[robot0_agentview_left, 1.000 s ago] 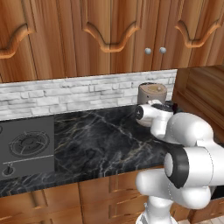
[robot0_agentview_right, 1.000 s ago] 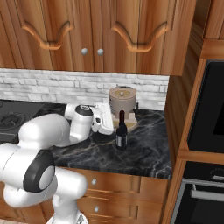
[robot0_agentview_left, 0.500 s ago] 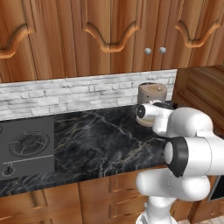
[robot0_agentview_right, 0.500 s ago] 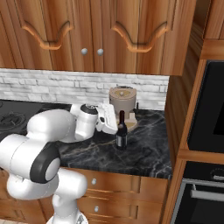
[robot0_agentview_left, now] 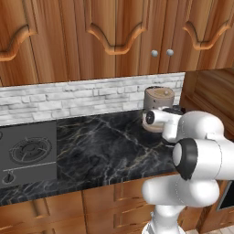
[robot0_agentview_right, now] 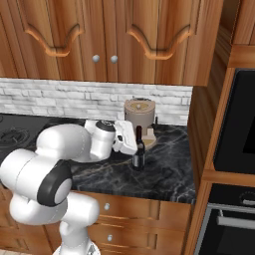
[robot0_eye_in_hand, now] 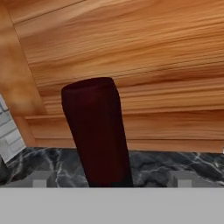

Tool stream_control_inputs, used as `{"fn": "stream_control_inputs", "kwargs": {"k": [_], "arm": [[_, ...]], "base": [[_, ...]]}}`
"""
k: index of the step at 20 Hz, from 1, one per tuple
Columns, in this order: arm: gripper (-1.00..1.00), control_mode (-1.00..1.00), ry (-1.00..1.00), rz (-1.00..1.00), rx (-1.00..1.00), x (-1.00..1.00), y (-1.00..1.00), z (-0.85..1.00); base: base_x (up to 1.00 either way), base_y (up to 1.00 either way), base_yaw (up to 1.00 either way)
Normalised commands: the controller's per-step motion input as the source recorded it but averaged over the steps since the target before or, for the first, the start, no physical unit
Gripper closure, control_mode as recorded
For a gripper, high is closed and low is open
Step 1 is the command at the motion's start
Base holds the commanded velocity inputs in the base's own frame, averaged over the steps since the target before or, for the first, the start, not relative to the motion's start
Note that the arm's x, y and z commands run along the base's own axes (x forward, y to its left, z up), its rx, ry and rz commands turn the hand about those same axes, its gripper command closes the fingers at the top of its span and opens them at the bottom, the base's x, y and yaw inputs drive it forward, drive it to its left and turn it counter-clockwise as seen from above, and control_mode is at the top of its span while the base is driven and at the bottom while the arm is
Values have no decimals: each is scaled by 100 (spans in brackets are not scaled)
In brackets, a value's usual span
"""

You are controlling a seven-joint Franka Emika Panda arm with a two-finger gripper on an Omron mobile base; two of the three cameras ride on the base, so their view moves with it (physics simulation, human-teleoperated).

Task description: There is a wine glass and glass cup on the dining counter. Place the wine bottle next to the wine glass and the juice bottle next to the glass cup.

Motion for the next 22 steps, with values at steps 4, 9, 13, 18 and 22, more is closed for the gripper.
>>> {"fn": "stream_control_inputs", "kwargs": {"k": [4, 9, 13, 18, 22], "arm": [[-100, -100, 0, 2, 0, 0, -11, -17], [-100, -100, 0, 5, 0, -2, -2, -21], [-100, -100, -2, 6, 0, -3, 0, -21], [-100, -100, -5, 6, 0, 0, 0, -17], [-100, -100, -6, 5, 0, 0, 0, -20]], "base": [[0, 0, 0], [0, 0, 0], [0, 0, 0], [0, 0, 0], [0, 0, 0]]}}
